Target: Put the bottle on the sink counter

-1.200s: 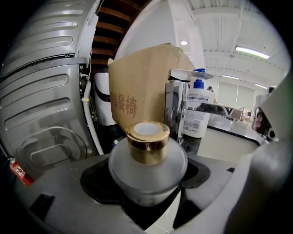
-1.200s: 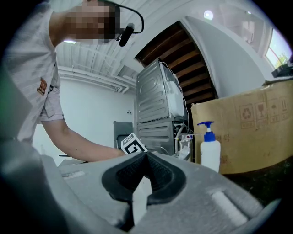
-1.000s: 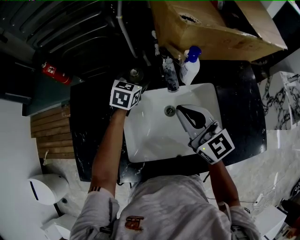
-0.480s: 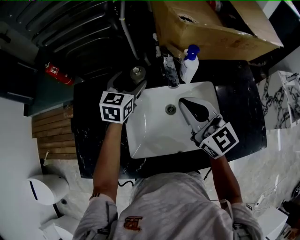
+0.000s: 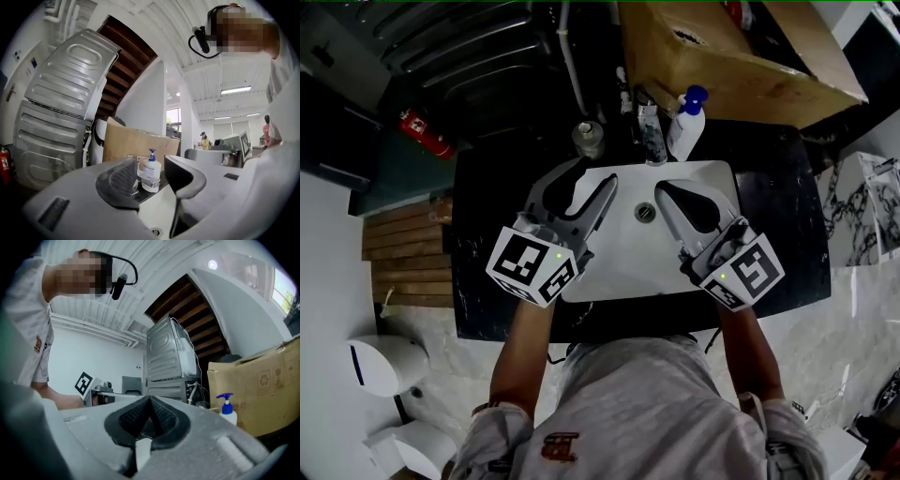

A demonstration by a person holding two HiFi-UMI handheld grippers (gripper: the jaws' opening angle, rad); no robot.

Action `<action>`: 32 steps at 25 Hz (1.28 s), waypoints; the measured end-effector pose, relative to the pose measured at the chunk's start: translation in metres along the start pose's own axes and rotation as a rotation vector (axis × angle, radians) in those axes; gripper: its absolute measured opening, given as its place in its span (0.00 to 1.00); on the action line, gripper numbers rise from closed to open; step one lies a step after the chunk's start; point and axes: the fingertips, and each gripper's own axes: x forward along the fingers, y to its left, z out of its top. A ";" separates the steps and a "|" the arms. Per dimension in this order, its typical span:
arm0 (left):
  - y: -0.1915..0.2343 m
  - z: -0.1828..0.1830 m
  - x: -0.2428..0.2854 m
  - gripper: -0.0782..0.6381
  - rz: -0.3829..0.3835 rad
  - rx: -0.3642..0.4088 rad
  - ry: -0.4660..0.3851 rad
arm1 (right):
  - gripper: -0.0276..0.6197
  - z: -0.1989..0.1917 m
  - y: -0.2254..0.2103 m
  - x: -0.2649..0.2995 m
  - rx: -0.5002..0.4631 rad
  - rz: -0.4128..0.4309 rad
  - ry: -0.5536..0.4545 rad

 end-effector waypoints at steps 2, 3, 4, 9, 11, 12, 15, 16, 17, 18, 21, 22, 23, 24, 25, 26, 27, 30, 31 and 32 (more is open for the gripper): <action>-0.007 0.008 -0.009 0.30 0.018 -0.004 -0.024 | 0.04 0.004 0.008 0.002 -0.004 0.018 -0.008; -0.010 0.012 -0.013 0.27 0.030 -0.004 -0.031 | 0.04 0.006 0.012 0.003 -0.006 0.026 -0.013; -0.012 0.014 -0.016 0.24 0.041 -0.001 -0.037 | 0.04 0.007 0.016 0.003 -0.008 0.033 -0.018; -0.026 0.018 -0.025 0.13 0.066 0.026 -0.066 | 0.04 0.014 0.029 0.002 -0.020 0.063 -0.037; -0.033 0.019 -0.027 0.11 0.065 0.036 -0.075 | 0.04 0.016 0.034 0.002 -0.027 0.073 -0.042; -0.037 0.019 -0.028 0.11 0.063 0.041 -0.076 | 0.04 0.016 0.037 0.001 -0.031 0.077 -0.044; -0.046 0.020 -0.030 0.11 0.052 0.048 -0.079 | 0.04 0.016 0.044 0.001 -0.045 0.084 -0.048; -0.048 0.020 -0.031 0.11 0.048 0.050 -0.080 | 0.04 0.016 0.046 0.000 -0.048 0.084 -0.051; -0.051 0.021 -0.031 0.11 0.044 0.053 -0.081 | 0.04 0.016 0.047 0.000 -0.051 0.082 -0.052; -0.053 0.021 -0.031 0.11 0.041 0.056 -0.081 | 0.04 0.017 0.048 0.000 -0.053 0.081 -0.054; -0.056 0.022 -0.030 0.11 0.031 0.059 -0.083 | 0.04 0.018 0.049 -0.002 -0.057 0.079 -0.053; -0.057 0.023 -0.030 0.11 0.028 0.059 -0.083 | 0.04 0.018 0.048 -0.002 -0.058 0.078 -0.052; -0.058 0.023 -0.029 0.11 0.024 0.060 -0.083 | 0.04 0.018 0.048 -0.002 -0.059 0.077 -0.051; -0.058 0.023 -0.028 0.11 0.022 0.060 -0.083 | 0.04 0.018 0.047 -0.002 -0.060 0.076 -0.050; -0.059 0.024 -0.028 0.11 0.019 0.061 -0.084 | 0.04 0.018 0.047 -0.002 -0.061 0.075 -0.050; -0.059 0.025 -0.028 0.11 0.018 0.061 -0.084 | 0.04 0.018 0.047 -0.002 -0.061 0.074 -0.050; -0.059 0.025 -0.028 0.11 0.016 0.061 -0.085 | 0.04 0.018 0.047 -0.002 -0.062 0.073 -0.050; -0.058 0.026 -0.028 0.11 0.012 0.062 -0.085 | 0.04 0.019 0.048 -0.001 -0.063 0.072 -0.050; -0.059 0.026 -0.028 0.11 0.010 0.062 -0.085 | 0.04 0.018 0.048 -0.001 -0.065 0.072 -0.049; -0.059 0.026 -0.028 0.11 0.009 0.063 -0.085 | 0.04 0.018 0.048 -0.001 -0.066 0.071 -0.048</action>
